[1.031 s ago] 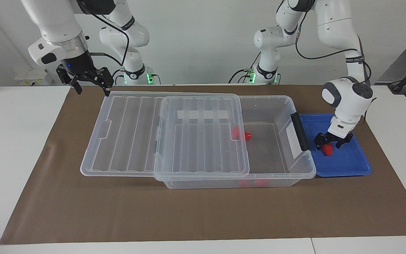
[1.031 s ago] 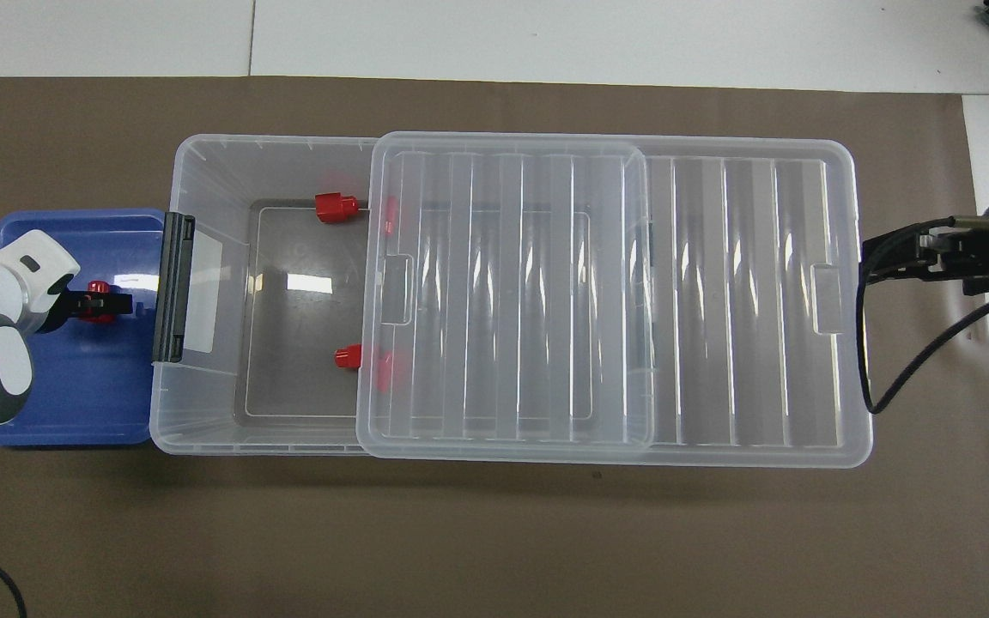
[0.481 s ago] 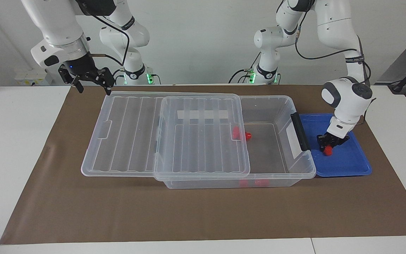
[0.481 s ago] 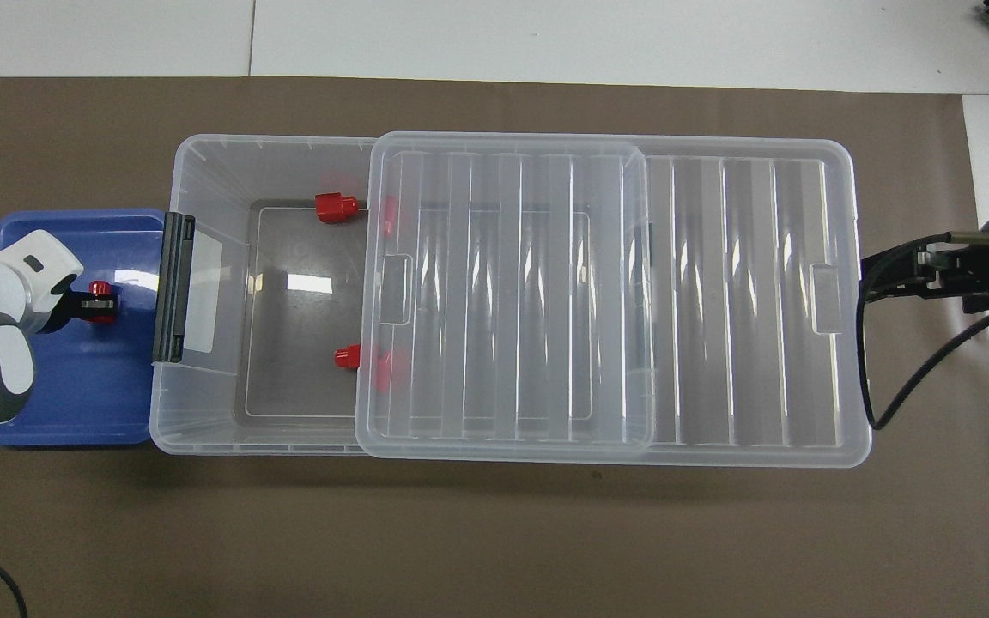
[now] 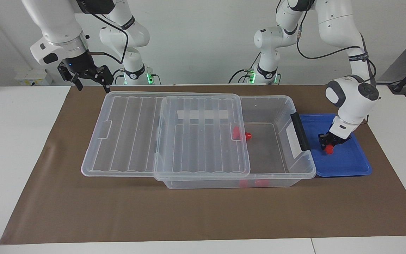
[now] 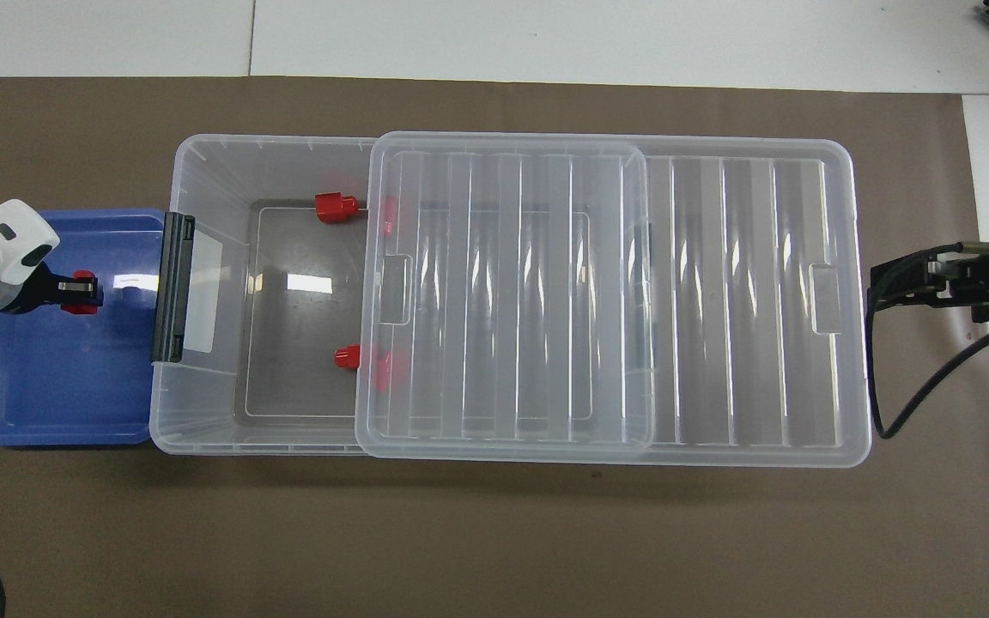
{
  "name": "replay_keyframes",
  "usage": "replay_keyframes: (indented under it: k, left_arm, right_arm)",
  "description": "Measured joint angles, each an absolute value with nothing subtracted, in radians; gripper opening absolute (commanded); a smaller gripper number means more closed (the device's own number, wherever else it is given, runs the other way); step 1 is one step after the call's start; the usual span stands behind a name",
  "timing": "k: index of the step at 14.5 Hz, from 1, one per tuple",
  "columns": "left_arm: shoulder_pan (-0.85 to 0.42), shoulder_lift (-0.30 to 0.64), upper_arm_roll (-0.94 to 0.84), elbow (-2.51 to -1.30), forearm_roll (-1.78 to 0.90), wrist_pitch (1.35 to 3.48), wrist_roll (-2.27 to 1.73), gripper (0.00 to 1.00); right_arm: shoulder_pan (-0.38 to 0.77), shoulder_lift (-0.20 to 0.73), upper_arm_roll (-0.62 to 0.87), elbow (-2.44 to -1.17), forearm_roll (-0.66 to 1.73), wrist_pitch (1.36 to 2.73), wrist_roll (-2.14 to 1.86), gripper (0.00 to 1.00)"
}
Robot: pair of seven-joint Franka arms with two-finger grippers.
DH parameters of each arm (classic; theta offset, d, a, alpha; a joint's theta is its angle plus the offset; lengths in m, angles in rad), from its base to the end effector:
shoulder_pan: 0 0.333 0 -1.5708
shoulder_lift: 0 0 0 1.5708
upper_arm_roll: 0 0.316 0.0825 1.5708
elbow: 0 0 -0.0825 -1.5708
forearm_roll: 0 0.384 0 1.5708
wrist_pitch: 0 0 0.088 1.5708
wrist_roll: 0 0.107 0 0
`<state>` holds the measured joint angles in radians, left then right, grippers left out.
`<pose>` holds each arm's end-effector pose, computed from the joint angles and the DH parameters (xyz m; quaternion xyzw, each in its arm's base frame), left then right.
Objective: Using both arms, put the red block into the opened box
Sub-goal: 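Carry the red block over the open box with the left gripper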
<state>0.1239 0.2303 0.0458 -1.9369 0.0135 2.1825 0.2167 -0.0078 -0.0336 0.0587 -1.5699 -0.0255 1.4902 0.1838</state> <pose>0.5975 0.1018 0.3689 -0.9995 0.0280 -0.0055 0.0121 0.5352 0.0249 0.6364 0.9974 -0.0671 -0.0213 0.0163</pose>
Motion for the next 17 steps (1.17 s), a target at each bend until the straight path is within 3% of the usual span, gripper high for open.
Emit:
replay_keyframes:
  k: [3, 6, 13, 17]
  left_arm:
    - [0.112, 0.212, 0.036, -1.738, 0.013, 1.918, 0.211, 0.00]
    - [0.069, 0.193, 0.031, -1.633, -0.010, 1.783, 0.109, 0.00]
    - [-0.215, 0.180, 0.019, -1.616, -0.026, 1.784, -0.421, 0.00]
    - [-0.297, 0.180, 0.019, -1.654, -0.026, 1.895, -0.513, 0.00]
  right_arm:
    - [-0.008, -0.034, 0.059, -1.570, -0.026, 1.490, 0.184, 1.00]
    - [-0.008, -0.034, 0.059, -1.570, -0.026, 1.490, 0.184, 1.00]
    - [-0.008, -0.034, 0.059, -1.570, -0.026, 1.490, 0.184, 1.00]
    - [-0.008, -0.034, 0.059, -1.570, -0.026, 1.490, 0.184, 1.00]
